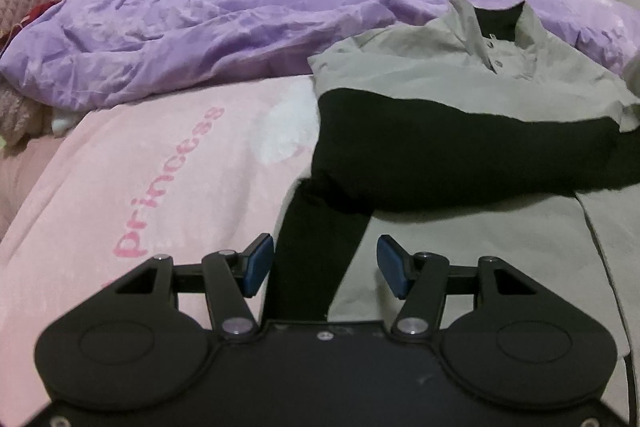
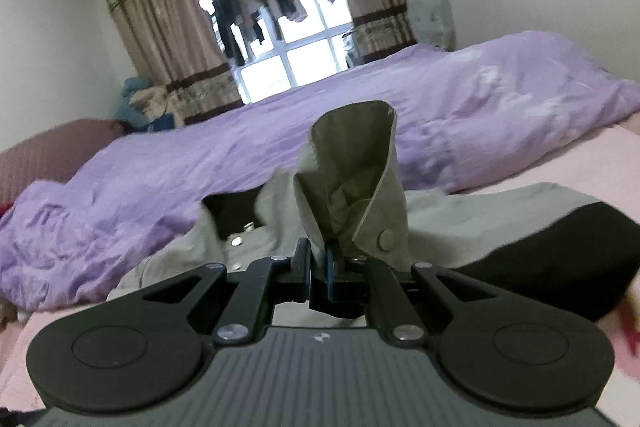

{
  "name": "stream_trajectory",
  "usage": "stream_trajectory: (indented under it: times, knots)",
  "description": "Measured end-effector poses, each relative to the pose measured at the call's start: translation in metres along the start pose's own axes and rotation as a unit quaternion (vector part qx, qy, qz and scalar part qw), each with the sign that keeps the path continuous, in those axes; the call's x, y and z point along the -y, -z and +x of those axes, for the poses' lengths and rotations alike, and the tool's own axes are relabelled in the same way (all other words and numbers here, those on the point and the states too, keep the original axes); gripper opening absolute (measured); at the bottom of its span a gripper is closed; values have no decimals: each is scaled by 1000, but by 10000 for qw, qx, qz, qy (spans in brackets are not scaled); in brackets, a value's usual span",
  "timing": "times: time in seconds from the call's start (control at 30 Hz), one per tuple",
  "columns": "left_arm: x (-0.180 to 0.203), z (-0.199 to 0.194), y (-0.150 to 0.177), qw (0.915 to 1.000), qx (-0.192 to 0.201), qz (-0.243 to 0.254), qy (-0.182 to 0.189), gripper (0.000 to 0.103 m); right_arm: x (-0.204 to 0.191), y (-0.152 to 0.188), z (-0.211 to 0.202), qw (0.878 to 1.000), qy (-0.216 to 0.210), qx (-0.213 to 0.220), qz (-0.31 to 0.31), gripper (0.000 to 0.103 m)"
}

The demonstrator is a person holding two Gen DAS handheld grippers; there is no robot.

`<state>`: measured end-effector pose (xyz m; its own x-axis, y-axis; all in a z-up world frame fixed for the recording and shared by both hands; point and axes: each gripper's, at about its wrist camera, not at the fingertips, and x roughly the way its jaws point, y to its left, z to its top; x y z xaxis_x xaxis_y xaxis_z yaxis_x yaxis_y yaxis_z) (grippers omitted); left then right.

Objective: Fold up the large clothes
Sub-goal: 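Carry the held sleeve across the jacket back with the right tool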

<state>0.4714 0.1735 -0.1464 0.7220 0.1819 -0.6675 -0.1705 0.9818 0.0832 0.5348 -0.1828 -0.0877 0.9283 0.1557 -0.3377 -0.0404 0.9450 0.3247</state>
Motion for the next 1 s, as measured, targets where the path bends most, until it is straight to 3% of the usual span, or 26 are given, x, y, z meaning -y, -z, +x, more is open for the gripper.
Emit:
stream_trajectory:
  times: [0.2, 0.4, 0.8, 1.0]
  knots:
    - [-8, 5, 6, 9998, 5, -162, -62, 58, -59, 6, 5, 9993, -184, 119, -295, 8]
    - [-7, 5, 7, 9998, 15, -16, -197, 58, -121, 25, 12, 9954, -748, 139, -579, 8]
    - [-26, 22, 13, 9986, -212, -316, -363, 59, -191, 88, 52, 9856, -1232, -661, -953, 11]
    - [-26, 25, 16, 9989, -153, -301, -323, 59, -187, 125, 100, 9790, -1258, -1464, -657, 16]
